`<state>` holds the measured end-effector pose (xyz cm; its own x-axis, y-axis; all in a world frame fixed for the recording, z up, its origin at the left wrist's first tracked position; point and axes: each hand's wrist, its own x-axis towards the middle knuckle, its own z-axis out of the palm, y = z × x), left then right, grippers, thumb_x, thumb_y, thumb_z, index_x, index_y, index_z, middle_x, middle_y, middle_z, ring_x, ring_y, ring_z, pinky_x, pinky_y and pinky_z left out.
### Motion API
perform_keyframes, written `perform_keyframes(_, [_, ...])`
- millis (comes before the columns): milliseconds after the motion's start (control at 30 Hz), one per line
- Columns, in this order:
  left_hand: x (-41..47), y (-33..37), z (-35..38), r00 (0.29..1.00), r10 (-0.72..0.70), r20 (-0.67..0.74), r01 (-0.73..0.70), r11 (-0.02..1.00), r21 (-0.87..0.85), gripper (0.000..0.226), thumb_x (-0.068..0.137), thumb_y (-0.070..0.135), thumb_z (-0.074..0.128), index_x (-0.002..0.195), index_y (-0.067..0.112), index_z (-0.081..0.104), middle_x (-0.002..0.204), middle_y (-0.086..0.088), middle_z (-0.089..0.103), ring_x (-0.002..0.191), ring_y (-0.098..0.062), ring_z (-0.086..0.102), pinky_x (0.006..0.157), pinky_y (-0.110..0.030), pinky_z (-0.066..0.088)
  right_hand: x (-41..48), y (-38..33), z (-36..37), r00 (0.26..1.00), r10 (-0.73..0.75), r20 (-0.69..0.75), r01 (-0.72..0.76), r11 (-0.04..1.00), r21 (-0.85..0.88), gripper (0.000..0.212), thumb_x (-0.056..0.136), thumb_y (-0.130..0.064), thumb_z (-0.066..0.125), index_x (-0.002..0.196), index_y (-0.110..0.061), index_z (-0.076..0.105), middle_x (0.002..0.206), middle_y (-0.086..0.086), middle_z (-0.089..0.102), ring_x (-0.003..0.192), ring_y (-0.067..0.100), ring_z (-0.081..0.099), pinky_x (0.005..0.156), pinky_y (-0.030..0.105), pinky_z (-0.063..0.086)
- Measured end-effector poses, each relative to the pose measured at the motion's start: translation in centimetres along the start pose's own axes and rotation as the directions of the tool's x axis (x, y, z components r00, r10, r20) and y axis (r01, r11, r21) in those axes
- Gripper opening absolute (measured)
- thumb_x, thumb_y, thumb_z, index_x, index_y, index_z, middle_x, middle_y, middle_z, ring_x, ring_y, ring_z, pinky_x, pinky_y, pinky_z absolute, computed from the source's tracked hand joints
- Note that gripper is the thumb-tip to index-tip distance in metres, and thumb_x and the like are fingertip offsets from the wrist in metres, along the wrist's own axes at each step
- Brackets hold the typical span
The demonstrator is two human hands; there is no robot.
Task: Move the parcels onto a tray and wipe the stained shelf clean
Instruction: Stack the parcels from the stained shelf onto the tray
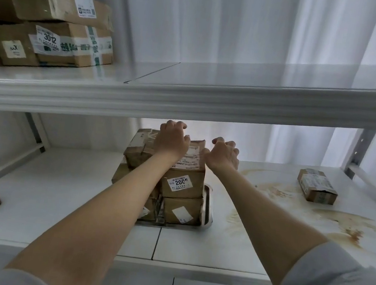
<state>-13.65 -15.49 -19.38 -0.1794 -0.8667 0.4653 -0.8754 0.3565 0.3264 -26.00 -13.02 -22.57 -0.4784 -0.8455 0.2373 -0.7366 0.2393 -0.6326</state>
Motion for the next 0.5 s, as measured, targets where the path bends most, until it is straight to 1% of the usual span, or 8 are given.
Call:
perform_keyframes(100, [0.0, 3.9, 2.2, 0.996, 0.088, 0.015, -0.087, 0.994, -0.062, 0.034, 0.096, 0.023, 0.044, 0.128, 0.014, 0.052, 0.135, -0.008, 0.049, 0.127, -0.023, 0.041, 0.097, -0.036, 0.042, 0.3, 2.9, -1.6, 0.998, 0.036, -0.053, -0.037, 0.999, -0.019, 0.041, 0.093, -0.036, 0.053, 0.131, -0.018, 0.048, 0.132, 0.01, 0.043, 0.121, 0.028, 0.043, 0.095, 0.038, 0.042])
perform_keyframes(200, [-0.5, 7.8, 4.7, 0.983, 0.182, 0.015, -0.18, 0.978, -0.108, 0.027, 0.097, 0.021, 0.044, 0.113, 0.011, 0.063, 0.119, -0.008, 0.059, 0.113, -0.023, 0.052, 0.087, -0.033, 0.046, 0.6, 6.7, -3.5, 0.993, 0.094, -0.075, -0.097, 0.995, -0.032, 0.036, 0.093, -0.032, 0.054, 0.127, -0.018, 0.052, 0.132, 0.011, 0.043, 0.121, 0.028, 0.042, 0.095, 0.036, 0.042])
perform_keyframes(267, [-1.1, 10.2, 6.4, 0.977, 0.198, 0.081, -0.184, 0.971, -0.155, 0.025, 0.095, 0.017, 0.044, 0.103, 0.008, 0.066, 0.107, -0.006, 0.063, 0.103, -0.022, 0.058, 0.075, -0.029, 0.044, 0.7, 9.4, -4.9, 0.99, 0.127, -0.067, -0.131, 0.99, -0.053, 0.034, 0.093, -0.029, 0.053, 0.126, -0.018, 0.054, 0.132, 0.011, 0.043, 0.122, 0.028, 0.041, 0.093, 0.036, 0.042])
perform_keyframes(300, [-1.4, 11.3, 7.4, 0.973, 0.196, 0.121, -0.172, 0.968, -0.184, 0.025, 0.095, 0.015, 0.044, 0.1, 0.006, 0.067, 0.103, -0.005, 0.065, 0.098, -0.022, 0.06, 0.072, -0.028, 0.043, 0.8, 10.7, -5.6, 0.988, 0.142, -0.059, -0.146, 0.987, -0.066, 0.034, 0.094, -0.028, 0.052, 0.126, -0.018, 0.054, 0.132, 0.012, 0.042, 0.122, 0.029, 0.04, 0.093, 0.035, 0.042])
perform_keyframes(367, [-2.0, 13.4, 9.3, 0.96, 0.192, 0.202, -0.145, 0.964, -0.224, 0.027, 0.095, 0.016, 0.044, 0.095, 0.004, 0.068, 0.097, -0.006, 0.067, 0.091, -0.023, 0.063, 0.072, -0.029, 0.047, 0.9, 13.3, -6.8, 0.985, 0.171, -0.038, -0.174, 0.98, -0.097, 0.034, 0.094, -0.027, 0.051, 0.126, -0.017, 0.054, 0.132, 0.013, 0.042, 0.123, 0.03, 0.039, 0.092, 0.034, 0.041])
perform_keyframes(433, [-2.4, 15.5, 11.0, 0.938, 0.187, 0.291, -0.122, 0.966, -0.229, 0.036, 0.098, 0.022, 0.04, 0.085, 0.003, 0.068, 0.091, -0.01, 0.07, 0.085, -0.027, 0.065, 0.077, -0.033, 0.053, 1.1, 16.0, -7.7, 0.977, 0.213, 0.003, -0.211, 0.969, -0.126, 0.034, 0.094, -0.027, 0.051, 0.126, -0.017, 0.054, 0.135, 0.014, 0.04, 0.126, 0.031, 0.036, 0.092, 0.034, 0.039])
perform_keyframes(500, [-2.9, 17.4, 12.6, 0.905, 0.202, 0.374, -0.129, 0.969, -0.213, 0.039, 0.1, 0.024, 0.036, 0.076, 0.008, 0.063, 0.085, -0.012, 0.069, 0.08, -0.029, 0.065, 0.081, -0.038, 0.053, 1.4, 18.6, -8.5, 0.966, 0.257, 0.033, -0.25, 0.958, -0.141, 0.035, 0.093, -0.027, 0.053, 0.127, -0.017, 0.054, 0.138, 0.015, 0.037, 0.129, 0.033, 0.034, 0.094, 0.037, 0.041])
